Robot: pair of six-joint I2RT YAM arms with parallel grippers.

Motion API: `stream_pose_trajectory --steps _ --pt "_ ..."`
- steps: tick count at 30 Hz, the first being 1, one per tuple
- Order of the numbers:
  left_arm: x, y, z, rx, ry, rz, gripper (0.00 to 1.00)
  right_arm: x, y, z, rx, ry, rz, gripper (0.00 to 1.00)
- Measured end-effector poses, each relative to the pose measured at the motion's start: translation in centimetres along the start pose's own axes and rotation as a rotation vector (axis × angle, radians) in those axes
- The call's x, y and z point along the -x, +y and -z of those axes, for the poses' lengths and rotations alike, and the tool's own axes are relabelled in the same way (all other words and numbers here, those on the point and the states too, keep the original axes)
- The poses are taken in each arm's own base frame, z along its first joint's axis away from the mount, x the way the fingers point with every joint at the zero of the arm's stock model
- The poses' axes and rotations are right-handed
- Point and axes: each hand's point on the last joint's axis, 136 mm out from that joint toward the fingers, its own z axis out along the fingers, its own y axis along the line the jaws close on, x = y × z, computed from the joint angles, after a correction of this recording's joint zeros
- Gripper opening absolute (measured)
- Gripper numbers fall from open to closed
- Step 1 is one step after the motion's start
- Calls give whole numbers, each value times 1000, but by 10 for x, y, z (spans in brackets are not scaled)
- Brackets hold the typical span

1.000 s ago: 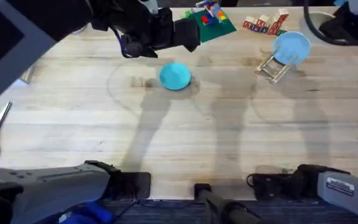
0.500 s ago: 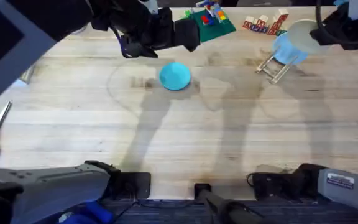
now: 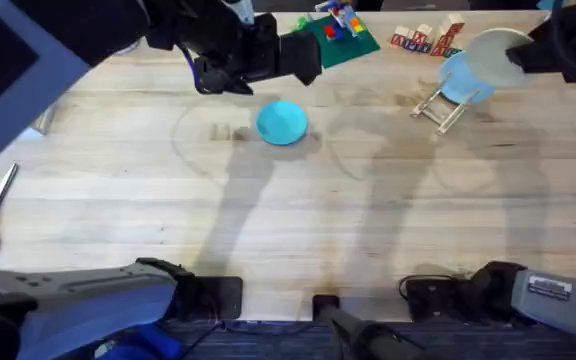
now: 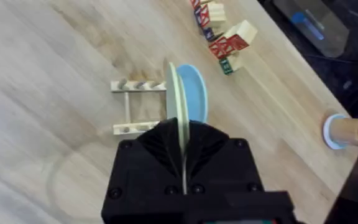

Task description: Pick up the plates from the table one by one and place each into a slot on the dish rack.

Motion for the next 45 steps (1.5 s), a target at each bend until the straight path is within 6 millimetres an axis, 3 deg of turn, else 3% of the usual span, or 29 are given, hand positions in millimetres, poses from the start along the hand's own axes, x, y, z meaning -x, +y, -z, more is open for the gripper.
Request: stream_pose_trajectory --steps 6,12,17,24,29,45 --pt "-25 10 1 41 100 27 995 0 7 0 31 -4 -28 31" --pt "-65 24 10 108 261 69 996 -1 3 1 19 -9 -30 31" --pt "-100 35 24 167 407 107 996 1 -1 1 4 -17 -22 31" --pt "-134 43 44 227 558 144 996 -3 0 -7 25 -11 -32 31" --pt "-144 45 51 246 606 157 996 -4 1 -10 33 -9 -33 31" --pt "-145 45 52 247 609 157 996 -11 -12 -29 20 -4 -2 31"
